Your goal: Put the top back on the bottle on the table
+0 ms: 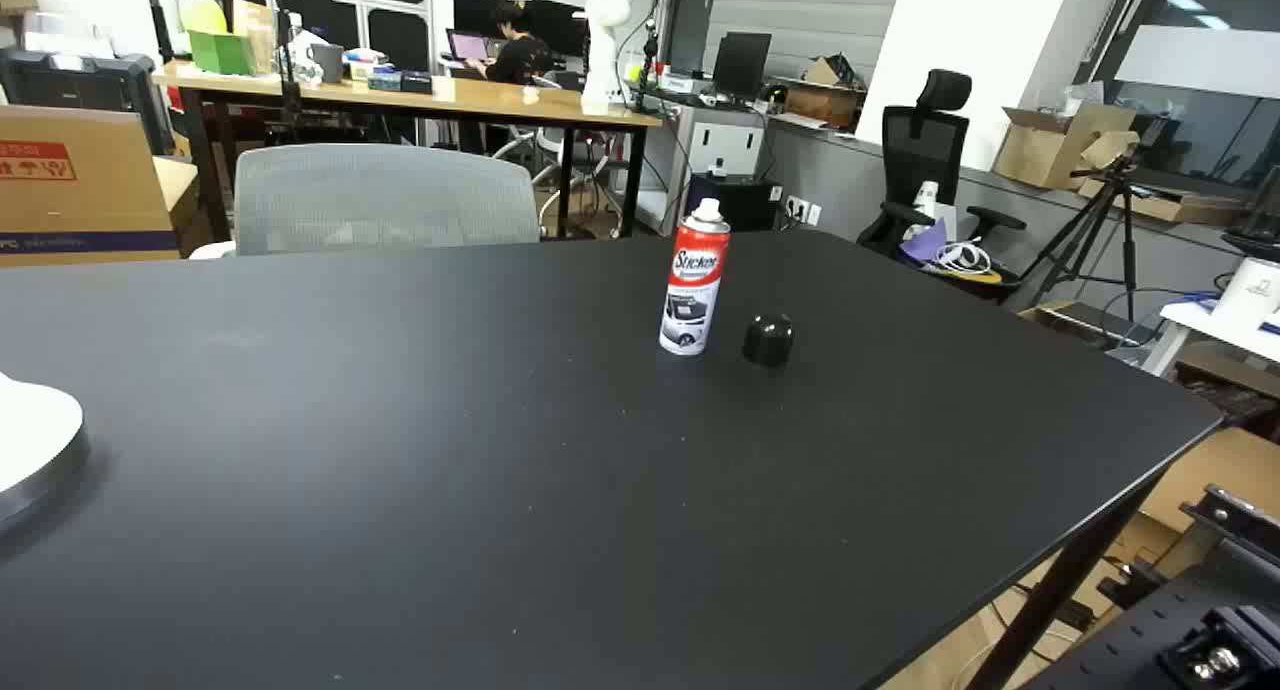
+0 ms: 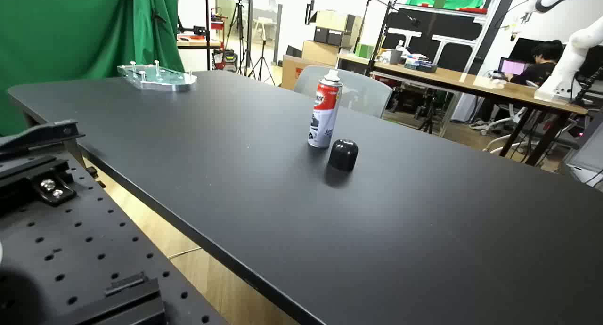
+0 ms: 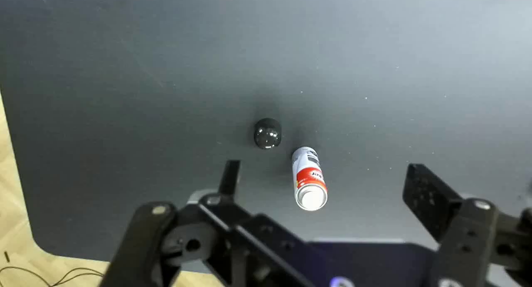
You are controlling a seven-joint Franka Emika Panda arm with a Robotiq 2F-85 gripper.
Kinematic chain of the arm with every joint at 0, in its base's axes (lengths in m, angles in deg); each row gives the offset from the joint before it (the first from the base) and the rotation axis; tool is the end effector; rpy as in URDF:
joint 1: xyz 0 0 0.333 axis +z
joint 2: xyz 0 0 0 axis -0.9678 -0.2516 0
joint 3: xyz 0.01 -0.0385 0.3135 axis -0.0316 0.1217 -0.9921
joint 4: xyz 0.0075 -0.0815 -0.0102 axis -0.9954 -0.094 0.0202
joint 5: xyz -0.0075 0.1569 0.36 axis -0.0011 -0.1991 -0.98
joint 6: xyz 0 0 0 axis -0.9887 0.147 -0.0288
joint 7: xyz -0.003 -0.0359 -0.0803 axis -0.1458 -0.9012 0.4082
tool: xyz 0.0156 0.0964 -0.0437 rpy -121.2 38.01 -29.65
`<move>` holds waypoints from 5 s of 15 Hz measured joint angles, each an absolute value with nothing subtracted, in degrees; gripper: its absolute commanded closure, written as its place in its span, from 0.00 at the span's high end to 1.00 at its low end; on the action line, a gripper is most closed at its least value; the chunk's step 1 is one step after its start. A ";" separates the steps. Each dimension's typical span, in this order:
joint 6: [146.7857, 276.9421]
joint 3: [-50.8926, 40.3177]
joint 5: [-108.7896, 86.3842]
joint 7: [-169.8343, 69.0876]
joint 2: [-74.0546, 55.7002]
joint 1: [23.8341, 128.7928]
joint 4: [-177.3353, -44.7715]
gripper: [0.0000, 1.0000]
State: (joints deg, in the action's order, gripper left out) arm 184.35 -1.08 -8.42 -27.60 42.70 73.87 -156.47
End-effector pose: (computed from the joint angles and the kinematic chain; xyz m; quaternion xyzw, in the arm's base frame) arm 0.3667 -0.0775 0.5339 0.9944 0.0978 0.0360 0.0155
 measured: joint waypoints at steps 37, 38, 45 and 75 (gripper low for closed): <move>221.89 -1.08 -8.17 -24.18 13.97 72.53 -160.34 1.00; 221.85 -1.08 -8.16 -24.18 13.65 72.48 -160.34 1.00; 224.73 -1.55 -8.69 -24.27 12.26 72.49 -160.59 1.00; 231.22 -6.21 -5.88 -21.34 -17.83 68.63 -149.42 1.00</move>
State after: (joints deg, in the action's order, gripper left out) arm 231.22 -6.21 -5.88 -21.34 -17.83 68.63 -149.42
